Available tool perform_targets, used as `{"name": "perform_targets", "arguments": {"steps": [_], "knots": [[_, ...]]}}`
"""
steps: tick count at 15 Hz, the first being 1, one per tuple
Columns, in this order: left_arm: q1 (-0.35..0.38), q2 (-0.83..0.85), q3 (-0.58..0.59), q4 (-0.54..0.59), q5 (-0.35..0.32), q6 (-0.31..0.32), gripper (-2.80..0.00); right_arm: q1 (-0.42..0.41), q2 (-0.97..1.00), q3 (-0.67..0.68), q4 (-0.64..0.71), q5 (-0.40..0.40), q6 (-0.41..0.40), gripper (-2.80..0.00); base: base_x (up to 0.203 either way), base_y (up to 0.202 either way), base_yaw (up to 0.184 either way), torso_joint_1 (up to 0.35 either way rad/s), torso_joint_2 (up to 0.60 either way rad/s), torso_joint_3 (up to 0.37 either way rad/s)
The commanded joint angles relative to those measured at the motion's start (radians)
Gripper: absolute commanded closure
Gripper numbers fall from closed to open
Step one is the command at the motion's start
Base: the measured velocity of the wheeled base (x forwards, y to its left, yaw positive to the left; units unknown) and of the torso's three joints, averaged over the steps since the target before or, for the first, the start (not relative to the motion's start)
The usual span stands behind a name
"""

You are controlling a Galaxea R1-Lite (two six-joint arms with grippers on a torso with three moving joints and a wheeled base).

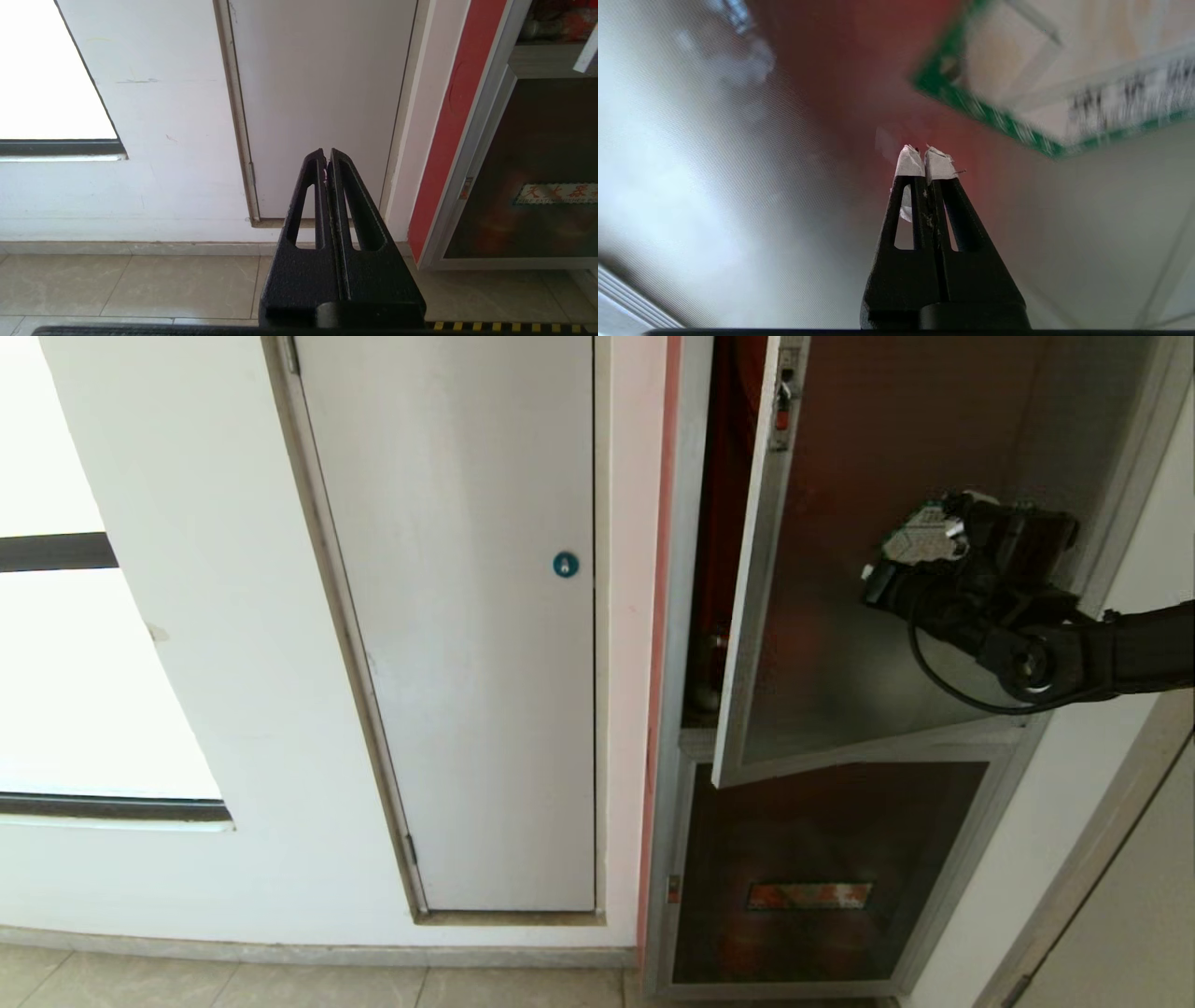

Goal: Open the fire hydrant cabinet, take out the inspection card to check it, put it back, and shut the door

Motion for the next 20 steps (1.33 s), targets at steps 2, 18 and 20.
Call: {"name": "perform_targets", "arguments": {"steps": [2,18,20], "knots": [[0.0,0.001,0.0,0.0,0.0,0.0,0.0,0.015,0.042,-0.013,-0.003,-0.009,0.004,0.0,0.0,0.0,0.0,0.0,0.0,0.0],[0.0,0.001,0.0,0.0,0.0,0.0,0.0,-0.02,-0.929,0.691,0.107,-0.039,-0.047,0.0,0.0,0.0,0.0,0.0,0.0,0.0],[0.0,0.001,0.0,0.0,0.0,0.0,0.0,-0.034,-1.101,0.721,0.211,-0.04,-0.066,0.0,0.0,0.0,0.0,0.0,0.0,0.0]]}}
